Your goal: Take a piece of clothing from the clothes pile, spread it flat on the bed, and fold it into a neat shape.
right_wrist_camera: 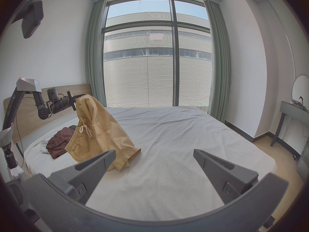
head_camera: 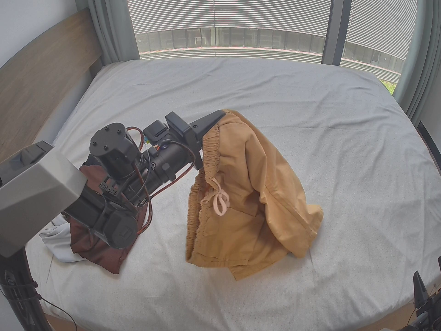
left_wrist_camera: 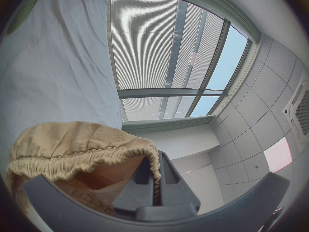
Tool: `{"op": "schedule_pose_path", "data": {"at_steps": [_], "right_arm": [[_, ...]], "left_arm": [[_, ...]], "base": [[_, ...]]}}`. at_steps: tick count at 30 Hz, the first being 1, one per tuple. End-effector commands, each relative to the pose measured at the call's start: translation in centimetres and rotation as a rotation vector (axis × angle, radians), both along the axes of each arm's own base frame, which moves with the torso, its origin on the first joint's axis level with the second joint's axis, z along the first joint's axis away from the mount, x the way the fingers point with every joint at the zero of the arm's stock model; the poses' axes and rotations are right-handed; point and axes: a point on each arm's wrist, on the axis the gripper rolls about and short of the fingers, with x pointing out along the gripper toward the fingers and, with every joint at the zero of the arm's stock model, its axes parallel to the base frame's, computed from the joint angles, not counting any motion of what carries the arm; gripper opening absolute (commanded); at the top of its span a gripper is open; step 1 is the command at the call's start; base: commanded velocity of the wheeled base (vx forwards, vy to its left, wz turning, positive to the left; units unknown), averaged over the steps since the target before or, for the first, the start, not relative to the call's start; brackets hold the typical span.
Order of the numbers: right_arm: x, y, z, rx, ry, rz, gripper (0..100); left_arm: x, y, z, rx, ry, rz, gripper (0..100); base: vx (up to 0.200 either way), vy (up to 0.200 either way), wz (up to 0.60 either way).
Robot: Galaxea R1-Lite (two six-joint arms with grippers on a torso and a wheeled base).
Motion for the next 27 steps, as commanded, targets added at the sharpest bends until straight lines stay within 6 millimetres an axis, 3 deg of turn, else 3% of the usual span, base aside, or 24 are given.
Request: {"op": "schedule_pose_path", "data": {"at_steps": [1, 4, 16, 27], "right_arm": [[0.1, 0.0, -0.5, -0.001, 0.008, 0.000, 100], [0.1, 0.0, -0.5, -0.002, 0.008, 0.000, 100], [0.1, 0.0, -0.5, -0.002, 0.008, 0.000, 100], [0.1, 0.0, -0.5, -0.004, 0.008, 0.002, 100]], "left_arm": [[0.0, 1.4, -0.8, 0.033, 0.007, 0.040, 0], [0.0, 1.9, -1.1, 0.037, 0.011, 0.053, 0], [-1.0, 7.6, 0.4, 0.056, 0.008, 0.144, 0], [-2.3, 11.9, -0.6, 0.159, 0.011, 0.171, 0]], "base": [[0.000, 0.000, 0.00], [0.000, 0.000, 0.00], [0.000, 0.000, 0.00], [0.000, 0.000, 0.00]]}}
